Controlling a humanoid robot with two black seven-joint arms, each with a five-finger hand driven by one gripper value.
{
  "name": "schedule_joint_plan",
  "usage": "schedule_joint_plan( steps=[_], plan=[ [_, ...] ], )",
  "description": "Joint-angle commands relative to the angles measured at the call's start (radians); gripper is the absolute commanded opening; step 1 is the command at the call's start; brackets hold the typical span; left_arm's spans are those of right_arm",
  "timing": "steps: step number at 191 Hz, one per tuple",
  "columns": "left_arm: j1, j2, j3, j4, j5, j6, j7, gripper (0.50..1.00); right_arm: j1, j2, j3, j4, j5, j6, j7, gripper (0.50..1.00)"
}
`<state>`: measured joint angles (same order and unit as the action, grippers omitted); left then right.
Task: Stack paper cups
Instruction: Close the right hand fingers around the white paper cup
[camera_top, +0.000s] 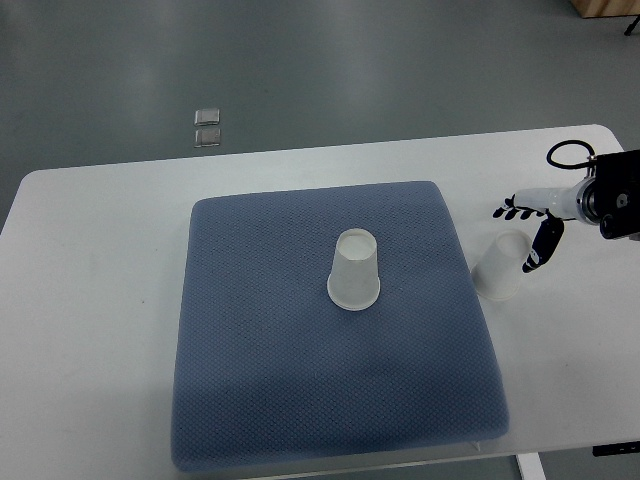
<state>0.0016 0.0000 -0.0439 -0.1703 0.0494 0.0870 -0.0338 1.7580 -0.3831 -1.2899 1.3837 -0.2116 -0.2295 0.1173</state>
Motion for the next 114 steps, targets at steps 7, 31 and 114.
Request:
schedule_joint_plan(
  steps=[7,31,114],
  plan=[
    [0.000,0.000,-0.001,0.000,0.001,-0.001,0.000,1.000,-0.037,0.012,0.000,-0.006,0.000,-0.036,-0.002,0.913],
    [0.000,0.000,0.001,0.000,0.000,-0.001,0.000,1.000,-0.052,0.015,0.000,-0.014,0.000,-0.051,-0.002,0.905],
    [0.000,0.000,-0.001,0.000,0.000,0.000,0.000,1.000,-0.048,0.018,0.009,-0.014,0.001,-0.053,-0.002,0.879]
  ],
)
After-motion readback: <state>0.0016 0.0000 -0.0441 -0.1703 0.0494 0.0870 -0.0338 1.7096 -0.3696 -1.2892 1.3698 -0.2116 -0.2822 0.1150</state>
